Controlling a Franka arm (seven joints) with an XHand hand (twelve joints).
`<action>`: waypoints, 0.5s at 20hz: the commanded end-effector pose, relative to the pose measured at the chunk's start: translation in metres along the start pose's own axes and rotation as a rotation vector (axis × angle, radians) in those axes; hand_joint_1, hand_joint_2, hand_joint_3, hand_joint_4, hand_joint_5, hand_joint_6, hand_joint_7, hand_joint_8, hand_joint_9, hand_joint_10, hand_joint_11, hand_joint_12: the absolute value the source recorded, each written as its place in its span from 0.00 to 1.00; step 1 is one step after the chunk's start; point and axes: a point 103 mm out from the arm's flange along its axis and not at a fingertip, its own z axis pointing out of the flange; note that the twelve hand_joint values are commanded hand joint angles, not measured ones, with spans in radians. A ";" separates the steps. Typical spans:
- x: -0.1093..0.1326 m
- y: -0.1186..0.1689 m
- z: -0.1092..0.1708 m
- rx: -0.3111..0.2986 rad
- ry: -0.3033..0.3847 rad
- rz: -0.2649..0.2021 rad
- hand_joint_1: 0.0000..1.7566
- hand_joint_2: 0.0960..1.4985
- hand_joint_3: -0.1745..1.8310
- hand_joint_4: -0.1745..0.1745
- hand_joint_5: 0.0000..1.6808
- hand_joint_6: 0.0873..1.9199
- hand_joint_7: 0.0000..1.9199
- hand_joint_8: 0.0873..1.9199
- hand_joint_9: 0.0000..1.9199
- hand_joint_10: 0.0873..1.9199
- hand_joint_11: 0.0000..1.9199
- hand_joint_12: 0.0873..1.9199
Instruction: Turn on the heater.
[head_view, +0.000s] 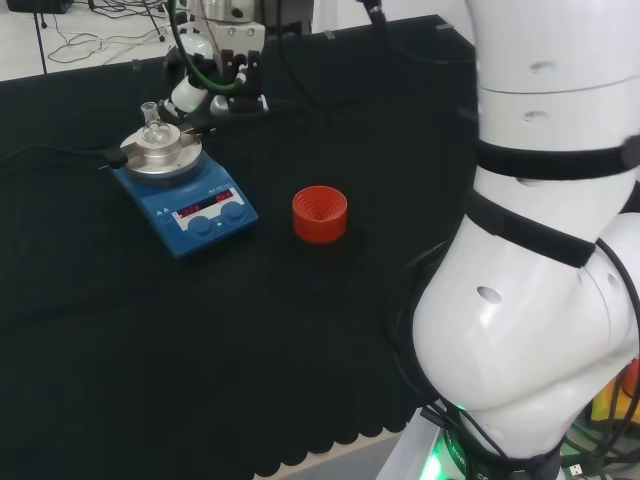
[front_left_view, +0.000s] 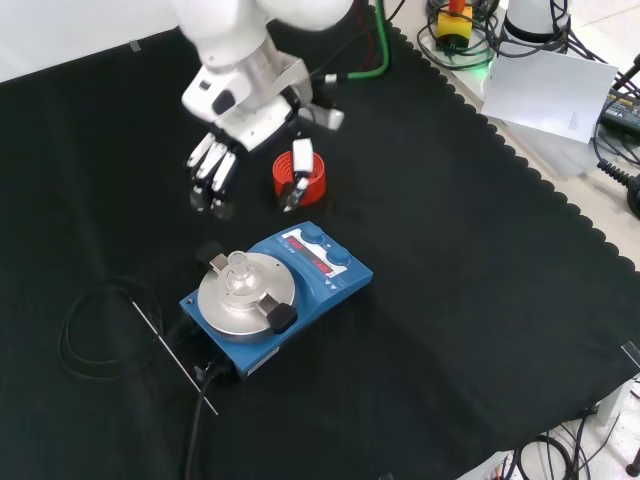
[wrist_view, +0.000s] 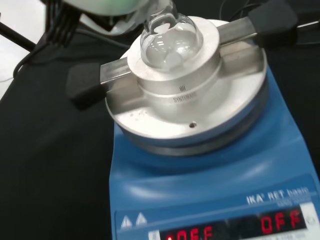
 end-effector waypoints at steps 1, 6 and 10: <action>-0.005 -0.066 -0.026 -0.087 0.010 0.047 0.49 0.38 0.38 0.35 0.30 0.32 0.08 0.32 0.24 0.33 0.09 0.72; -0.006 -0.102 -0.027 -0.096 0.004 0.056 0.49 0.39 0.38 0.35 0.30 0.31 0.11 0.33 0.25 0.33 0.10 0.72; -0.004 -0.135 -0.017 -0.058 -0.024 0.060 0.53 0.40 0.40 0.34 0.32 0.33 0.18 0.34 0.31 0.32 0.13 0.70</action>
